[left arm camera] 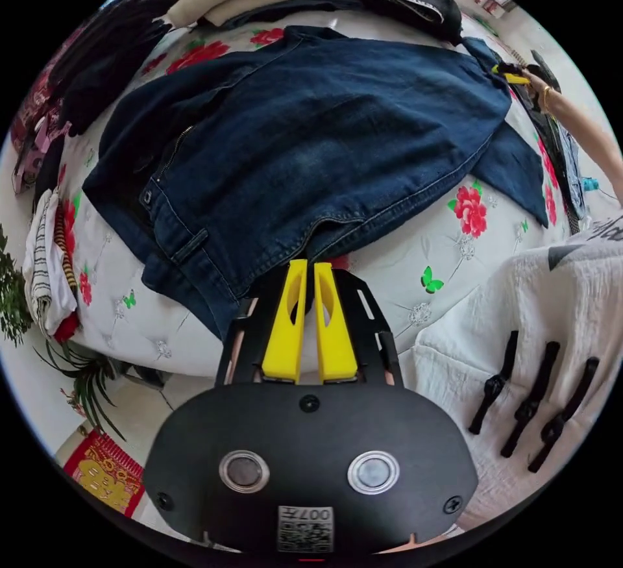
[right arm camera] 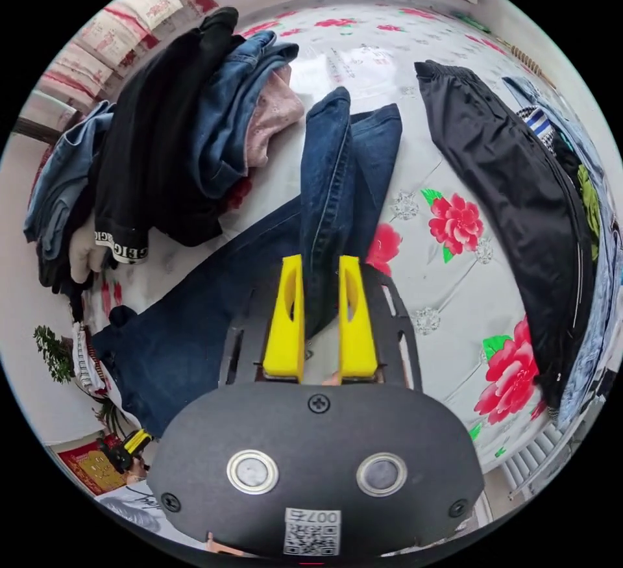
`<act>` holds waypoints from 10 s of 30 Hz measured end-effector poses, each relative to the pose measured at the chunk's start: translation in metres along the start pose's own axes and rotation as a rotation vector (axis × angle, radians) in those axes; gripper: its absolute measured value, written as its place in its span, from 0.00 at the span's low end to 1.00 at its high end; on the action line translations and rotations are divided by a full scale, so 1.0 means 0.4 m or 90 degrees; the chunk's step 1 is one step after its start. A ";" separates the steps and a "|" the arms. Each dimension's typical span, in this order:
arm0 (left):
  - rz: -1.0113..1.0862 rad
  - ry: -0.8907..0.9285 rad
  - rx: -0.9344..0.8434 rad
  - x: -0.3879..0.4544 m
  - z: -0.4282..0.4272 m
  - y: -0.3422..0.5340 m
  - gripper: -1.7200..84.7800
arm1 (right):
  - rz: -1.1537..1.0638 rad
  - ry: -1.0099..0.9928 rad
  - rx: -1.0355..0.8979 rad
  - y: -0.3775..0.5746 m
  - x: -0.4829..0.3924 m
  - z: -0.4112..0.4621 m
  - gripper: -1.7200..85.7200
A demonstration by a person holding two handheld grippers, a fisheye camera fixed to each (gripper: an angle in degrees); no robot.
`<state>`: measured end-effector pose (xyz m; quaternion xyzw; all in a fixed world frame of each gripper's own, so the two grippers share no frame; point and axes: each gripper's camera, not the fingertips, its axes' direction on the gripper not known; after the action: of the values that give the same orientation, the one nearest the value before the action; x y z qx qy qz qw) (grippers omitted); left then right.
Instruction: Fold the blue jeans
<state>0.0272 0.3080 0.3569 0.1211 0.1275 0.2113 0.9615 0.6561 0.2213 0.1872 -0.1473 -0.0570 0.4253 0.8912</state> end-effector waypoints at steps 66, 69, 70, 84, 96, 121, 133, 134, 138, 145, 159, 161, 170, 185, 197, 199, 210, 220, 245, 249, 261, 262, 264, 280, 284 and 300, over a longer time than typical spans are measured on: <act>-0.080 0.023 0.015 -0.417 -0.276 0.074 0.01 | -0.379 0.269 0.054 0.432 -0.176 -0.434 0.02; -0.077 0.008 0.058 -0.473 -0.319 0.028 0.01 | -0.316 0.227 -0.100 0.474 -0.116 -0.294 0.02; -0.078 0.002 0.087 -0.503 -0.346 0.000 0.02 | -0.307 0.225 -0.095 0.480 -0.113 -0.293 0.02; -0.172 0.073 -0.006 -0.798 -0.278 -0.442 0.03 | -0.343 0.203 0.096 0.287 -0.284 -0.564 0.02; -0.219 0.119 0.345 -0.855 -0.554 0.064 0.01 | -0.437 0.310 0.225 0.406 -0.306 -0.585 0.02; -0.184 0.106 0.152 -0.862 -0.384 -0.127 0.01 | -0.449 0.125 -0.185 0.240 -0.242 -0.154 0.09; -0.122 0.060 0.303 -0.768 -0.421 -0.364 0.04 | -0.287 0.249 0.145 0.106 -0.170 -0.417 0.02; -0.134 0.058 0.291 -0.755 -0.388 -0.431 0.05 | -0.239 0.278 0.129 0.056 -0.151 -0.395 0.02; -0.167 0.025 0.141 -0.748 -0.275 -0.587 0.11 | -0.130 0.360 0.007 -0.028 -0.084 -0.292 0.03; -0.210 0.037 0.225 -0.787 -0.316 -0.397 0.11 | -0.160 0.086 0.075 0.167 -0.068 -0.278 0.03; -0.104 0.083 0.186 -0.629 -0.202 -0.438 0.01 | -0.311 -0.129 -0.049 0.417 -0.221 -0.140 0.02; -0.077 -0.011 0.150 -0.565 -0.169 -0.472 0.01 | -0.309 -0.153 -0.060 0.421 -0.225 -0.137 0.02; -0.234 0.052 0.244 -0.702 -0.174 -0.348 0.10 | -0.321 -0.167 -0.061 0.442 -0.213 -0.153 0.02; -0.220 -0.091 0.253 -0.635 -0.195 -0.350 0.03 | -0.368 -0.189 -0.068 0.413 -0.293 -0.149 0.02; -0.520 0.149 0.310 -0.783 -0.099 -0.020 0.03 | -0.293 -0.179 -0.097 0.401 -0.271 -0.119 0.02; -0.519 0.102 0.310 -0.771 -0.126 -0.018 0.04 | -0.291 -0.180 -0.101 0.411 -0.273 -0.127 0.03; -0.309 -0.167 0.133 -0.582 -0.150 0.098 0.02 | -0.116 0.006 -0.136 0.672 -0.039 -0.169 0.04; -0.187 -0.295 -0.105 -0.513 -0.041 0.101 0.01 | -0.284 0.129 -0.171 0.723 -0.054 -0.141 0.02; -0.492 -0.095 -0.222 -0.745 -0.184 0.138 0.01 | -0.362 0.005 -0.006 0.033 -0.321 -0.271 0.09; -0.509 -0.094 -0.067 -0.719 -0.246 0.151 0.02 | -0.396 0.051 -0.013 0.026 -0.382 -0.237 0.10; 0.110 -0.094 0.065 -0.598 -0.223 -0.636 0.14 | -0.538 0.183 -0.145 -0.161 -0.453 -0.183 0.15; 0.140 -0.105 0.006 -0.586 -0.180 -0.689 0.14 | -0.546 0.189 -0.159 -0.168 -0.454 -0.171 0.15; 0.221 -0.088 -0.025 -0.572 -0.161 -0.722 0.12 | -0.576 0.213 -0.261 -0.187 -0.459 -0.106 0.16; 0.091 -0.010 0.251 -0.632 -0.547 -0.241 0.01 | -0.514 0.155 0.122 0.267 -0.378 -0.607 0.02; 0.062 -0.018 0.342 -0.570 -0.633 0.069 0.01 | -0.463 0.166 0.224 0.603 -0.307 -0.731 0.02; -0.099 -0.007 0.049 -0.445 -0.143 0.390 0.01 | -0.008 -0.035 0.129 1.081 0.098 -0.428 0.15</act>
<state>-0.2046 0.3778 0.3824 0.1485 0.1391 0.1301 0.9704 0.3992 0.4722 -0.1108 -0.0441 -0.0391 0.4269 0.9024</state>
